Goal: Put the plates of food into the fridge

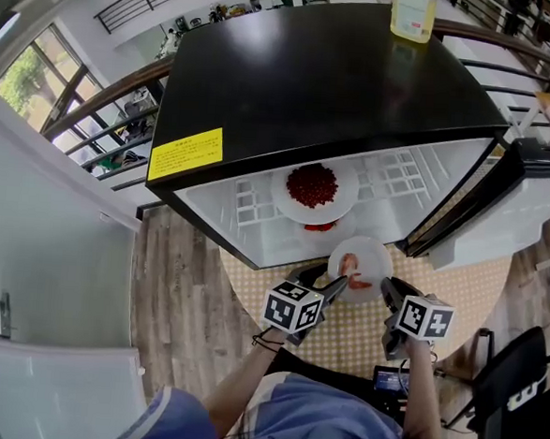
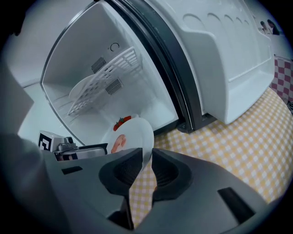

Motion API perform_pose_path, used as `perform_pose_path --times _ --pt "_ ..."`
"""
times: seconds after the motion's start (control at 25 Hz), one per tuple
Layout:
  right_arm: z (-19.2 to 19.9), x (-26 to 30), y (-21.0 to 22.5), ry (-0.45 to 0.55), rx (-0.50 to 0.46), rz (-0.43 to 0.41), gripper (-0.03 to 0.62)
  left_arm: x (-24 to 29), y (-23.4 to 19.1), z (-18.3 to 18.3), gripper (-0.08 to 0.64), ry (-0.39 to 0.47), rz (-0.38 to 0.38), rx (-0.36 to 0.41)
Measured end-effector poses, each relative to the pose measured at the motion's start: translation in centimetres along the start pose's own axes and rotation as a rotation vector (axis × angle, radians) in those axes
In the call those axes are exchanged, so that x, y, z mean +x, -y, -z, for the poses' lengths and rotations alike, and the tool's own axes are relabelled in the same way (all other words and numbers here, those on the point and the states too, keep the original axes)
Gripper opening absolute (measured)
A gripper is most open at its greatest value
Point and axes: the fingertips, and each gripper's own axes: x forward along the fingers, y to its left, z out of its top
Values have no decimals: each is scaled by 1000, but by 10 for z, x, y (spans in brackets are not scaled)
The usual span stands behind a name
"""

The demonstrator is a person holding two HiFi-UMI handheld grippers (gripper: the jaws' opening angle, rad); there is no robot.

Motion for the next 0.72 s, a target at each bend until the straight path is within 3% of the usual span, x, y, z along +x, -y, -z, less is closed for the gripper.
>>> perform_pose_path --times 0.28,0.52,0.72 --pt "-27 23 1 46 99 -1 75 14 -22 -37 221 31 -11 -6" --pt "-46 30 11 152 371 -43 60 30 -29 -60 221 69 -27 -58" --pt "-53 35 19 204 476 -40 51 44 -36 -73 221 91 -37 -104"
